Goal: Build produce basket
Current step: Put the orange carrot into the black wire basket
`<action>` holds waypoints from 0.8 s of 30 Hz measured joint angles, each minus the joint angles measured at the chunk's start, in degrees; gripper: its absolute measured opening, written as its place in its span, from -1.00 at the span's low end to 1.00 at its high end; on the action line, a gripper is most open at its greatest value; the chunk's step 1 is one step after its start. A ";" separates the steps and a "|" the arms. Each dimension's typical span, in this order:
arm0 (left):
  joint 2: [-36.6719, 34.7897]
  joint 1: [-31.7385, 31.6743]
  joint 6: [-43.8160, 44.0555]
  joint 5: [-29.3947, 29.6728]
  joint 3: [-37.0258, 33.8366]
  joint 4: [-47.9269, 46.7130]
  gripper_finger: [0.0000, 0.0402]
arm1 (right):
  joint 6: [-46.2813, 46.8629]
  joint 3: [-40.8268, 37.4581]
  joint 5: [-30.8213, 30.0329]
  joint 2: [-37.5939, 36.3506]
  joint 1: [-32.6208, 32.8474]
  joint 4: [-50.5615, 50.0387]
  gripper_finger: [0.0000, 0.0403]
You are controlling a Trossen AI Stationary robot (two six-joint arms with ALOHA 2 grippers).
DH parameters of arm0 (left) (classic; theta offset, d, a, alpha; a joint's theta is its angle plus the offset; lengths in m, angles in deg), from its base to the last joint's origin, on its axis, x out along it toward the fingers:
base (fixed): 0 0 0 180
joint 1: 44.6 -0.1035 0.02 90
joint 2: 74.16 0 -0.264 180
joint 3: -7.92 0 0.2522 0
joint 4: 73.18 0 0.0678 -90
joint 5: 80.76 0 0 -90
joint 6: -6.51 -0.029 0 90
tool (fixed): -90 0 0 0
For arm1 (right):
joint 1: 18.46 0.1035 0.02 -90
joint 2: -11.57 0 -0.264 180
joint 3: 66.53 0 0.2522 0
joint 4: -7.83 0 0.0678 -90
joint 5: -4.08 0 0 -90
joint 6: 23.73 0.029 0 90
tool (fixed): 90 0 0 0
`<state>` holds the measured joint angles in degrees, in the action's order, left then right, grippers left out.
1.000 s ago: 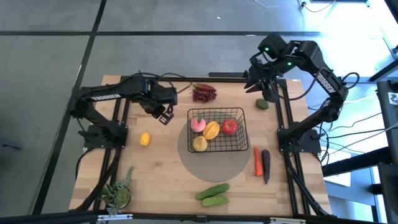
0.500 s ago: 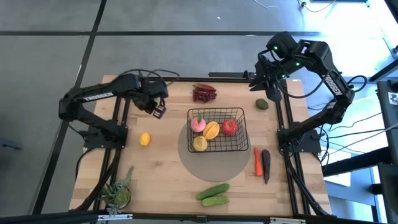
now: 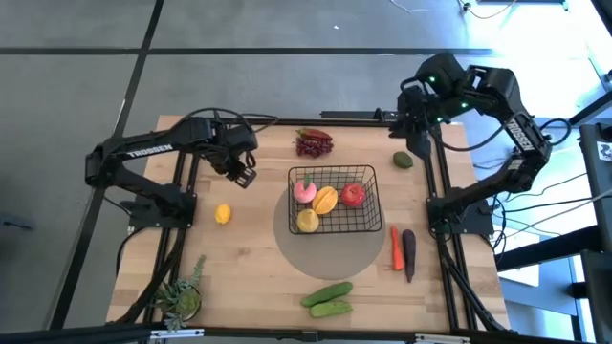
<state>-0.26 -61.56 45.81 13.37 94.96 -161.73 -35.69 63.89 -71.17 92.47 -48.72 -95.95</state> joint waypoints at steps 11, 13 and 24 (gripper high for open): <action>-0.04 -0.03 -2.44 0.01 0.02 2.13 -0.60 | 25.50 -23.14 -6.86 -14.95 1.31 0.49 -0.59; -0.04 -0.05 -2.42 -0.01 0.02 2.24 -0.60 | 32.65 -27.32 -6.80 -17.79 2.77 0.64 -0.59; -0.04 -2.68 -2.35 -0.65 0.04 3.15 -0.60 | 68.46 -43.91 -7.63 -25.85 16.60 0.62 -0.59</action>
<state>-0.30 -64.24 43.46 12.72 95.00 -158.59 32.77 19.98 -78.80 66.62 -32.12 -95.32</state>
